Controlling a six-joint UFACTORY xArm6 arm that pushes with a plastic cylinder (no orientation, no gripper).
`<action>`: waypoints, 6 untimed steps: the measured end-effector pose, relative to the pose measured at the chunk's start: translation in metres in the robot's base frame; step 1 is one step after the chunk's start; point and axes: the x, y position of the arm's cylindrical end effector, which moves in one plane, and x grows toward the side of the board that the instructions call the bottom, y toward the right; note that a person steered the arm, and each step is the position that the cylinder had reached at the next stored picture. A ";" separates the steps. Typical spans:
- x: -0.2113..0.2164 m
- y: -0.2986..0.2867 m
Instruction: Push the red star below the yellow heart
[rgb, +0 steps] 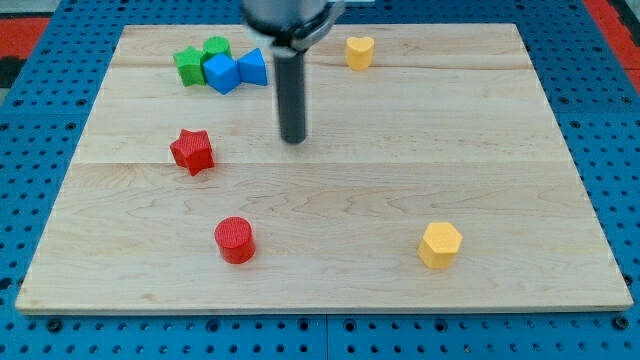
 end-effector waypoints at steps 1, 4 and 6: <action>0.061 -0.024; 0.063 -0.170; -0.003 -0.112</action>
